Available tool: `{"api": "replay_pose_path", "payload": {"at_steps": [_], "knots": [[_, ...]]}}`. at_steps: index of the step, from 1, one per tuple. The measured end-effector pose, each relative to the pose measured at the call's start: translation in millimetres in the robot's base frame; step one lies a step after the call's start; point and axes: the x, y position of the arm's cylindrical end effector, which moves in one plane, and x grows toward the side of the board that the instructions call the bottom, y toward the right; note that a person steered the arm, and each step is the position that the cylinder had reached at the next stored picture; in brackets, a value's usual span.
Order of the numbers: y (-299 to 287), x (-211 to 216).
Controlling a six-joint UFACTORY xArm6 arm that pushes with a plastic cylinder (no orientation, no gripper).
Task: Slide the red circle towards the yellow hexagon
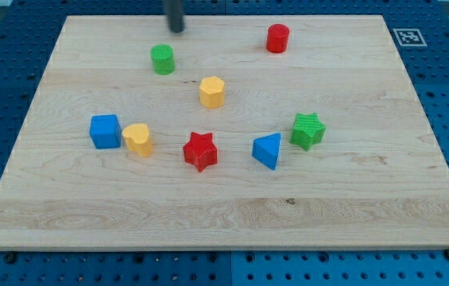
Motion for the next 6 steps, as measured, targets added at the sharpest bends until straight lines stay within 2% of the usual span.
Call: {"api": "replay_pose_path", "payload": {"at_steps": [2, 3, 5, 6], "knots": [[150.5, -6.3], [172.7, -2.8], [172.8, -2.8], [180.6, 11.6]]}}
